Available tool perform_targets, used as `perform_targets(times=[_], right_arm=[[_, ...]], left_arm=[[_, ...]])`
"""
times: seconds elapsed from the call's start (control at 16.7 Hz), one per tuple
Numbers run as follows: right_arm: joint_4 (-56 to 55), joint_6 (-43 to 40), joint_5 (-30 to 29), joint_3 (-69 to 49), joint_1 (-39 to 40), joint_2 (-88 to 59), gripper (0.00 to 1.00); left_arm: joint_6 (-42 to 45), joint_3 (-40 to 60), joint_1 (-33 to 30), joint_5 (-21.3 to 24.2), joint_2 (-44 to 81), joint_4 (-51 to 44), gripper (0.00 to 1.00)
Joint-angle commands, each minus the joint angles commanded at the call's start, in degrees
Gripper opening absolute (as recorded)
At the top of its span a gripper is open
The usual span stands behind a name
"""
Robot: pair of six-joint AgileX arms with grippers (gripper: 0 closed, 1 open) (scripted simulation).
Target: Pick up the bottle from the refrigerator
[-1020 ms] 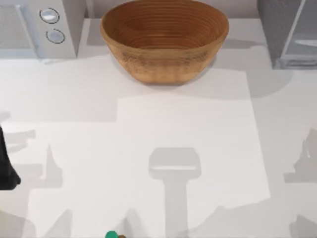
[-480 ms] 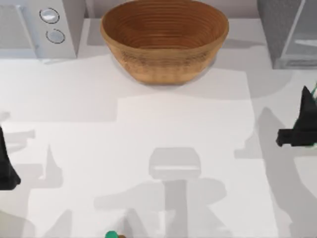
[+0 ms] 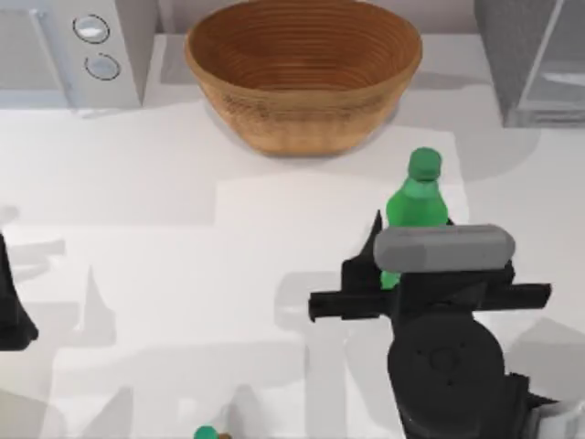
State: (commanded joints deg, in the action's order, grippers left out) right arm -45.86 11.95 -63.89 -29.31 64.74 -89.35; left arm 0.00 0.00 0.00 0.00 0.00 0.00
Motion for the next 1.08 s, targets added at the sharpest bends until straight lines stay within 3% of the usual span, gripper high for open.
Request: perform_targets(times=[0.18,0.36,0.78,1.08], right_arm=[[-4.97,1.20,-7.78,-4.29,6.79,-9.47,0.00],[-7.62,1.72,-11.78,-6.60,10.19,-13.95,0.00],[-8.46,1.27,-11.36,-6.49,9.65,-15.09,0.00],[-18.02,-2.04,-6.47,-8.05,4.47,-23.21,0.00]], left_arm=[[0.00,0.00,0.00,0.00,0.00,0.00,1.00],[0.00,0.00,0.00,0.00,0.00,0.00,1.00],[0.00,0.00,0.00,0.00,0.00,0.00,1.00],[0.00,0.00,0.00,0.00,0.00,0.00,1.00]])
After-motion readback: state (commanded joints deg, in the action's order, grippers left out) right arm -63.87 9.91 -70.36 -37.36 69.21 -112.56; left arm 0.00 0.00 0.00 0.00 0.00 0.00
